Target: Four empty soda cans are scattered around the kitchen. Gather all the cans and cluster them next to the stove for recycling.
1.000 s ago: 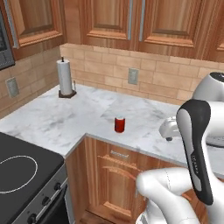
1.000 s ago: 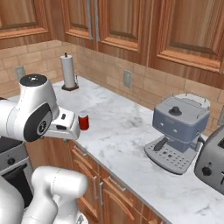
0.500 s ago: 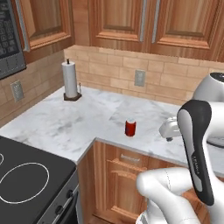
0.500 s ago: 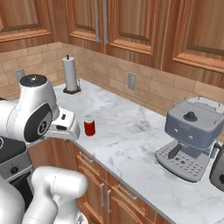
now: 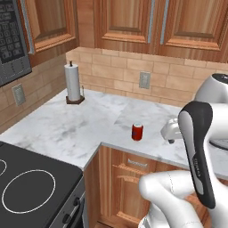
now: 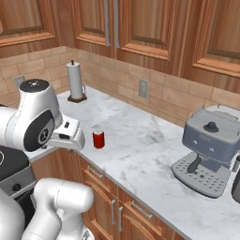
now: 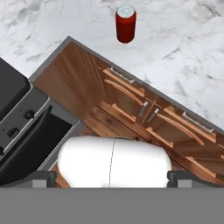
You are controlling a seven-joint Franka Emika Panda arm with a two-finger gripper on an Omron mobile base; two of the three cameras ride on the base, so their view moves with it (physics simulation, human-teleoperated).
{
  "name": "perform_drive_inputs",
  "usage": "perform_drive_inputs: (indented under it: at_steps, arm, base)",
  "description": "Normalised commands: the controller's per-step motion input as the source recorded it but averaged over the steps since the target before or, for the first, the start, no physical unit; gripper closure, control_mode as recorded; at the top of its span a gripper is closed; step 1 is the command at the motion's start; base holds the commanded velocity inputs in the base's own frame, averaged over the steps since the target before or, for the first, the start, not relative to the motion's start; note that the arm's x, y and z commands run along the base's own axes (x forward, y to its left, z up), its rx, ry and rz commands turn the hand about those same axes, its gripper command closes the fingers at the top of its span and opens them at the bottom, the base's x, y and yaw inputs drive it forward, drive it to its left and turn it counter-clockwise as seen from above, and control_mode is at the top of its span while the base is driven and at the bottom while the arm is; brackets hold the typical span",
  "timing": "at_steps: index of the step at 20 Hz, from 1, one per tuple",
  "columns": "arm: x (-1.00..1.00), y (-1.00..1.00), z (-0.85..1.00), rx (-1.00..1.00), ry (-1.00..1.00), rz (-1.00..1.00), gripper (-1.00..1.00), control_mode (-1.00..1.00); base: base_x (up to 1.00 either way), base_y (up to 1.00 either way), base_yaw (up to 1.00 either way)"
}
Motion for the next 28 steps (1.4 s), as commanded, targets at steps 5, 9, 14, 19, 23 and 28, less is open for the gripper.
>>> perform_drive_inputs:
  at_steps: [5, 9, 14, 19, 23, 28]
  arm:
    - [0.0, 0.02, 0.0, 0.0, 0.0, -0.02, -1.0, -1.0]
    - [0.08, 0.0, 0.0, 0.0, 0.0, -0.02, -1.0, -1.0]
    - [0.23, 0.05, 0.0, 0.0, 0.0, 0.0, -1.0, -1.0]
    - [0.4, 0.07, 0.0, -0.01, 0.0, 0.0, -1.0, -1.0]
    - [0.31, 0.0, -0.01, 0.0, 0.03, 0.0, -1.0, -1.0]
    - [0.29, 0.0, -0.01, 0.0, 0.01, 0.0, -1.0, -1.0]
  base:
    - [0.0, 0.0, 0.0]
    - [0.0, 0.0, 0.0]
    - [0.0, 0.0, 0.0]
    - [0.0, 0.0, 0.0]
    - [0.0, 0.0, 0.0]
    - [0.0, 0.0, 0.0]
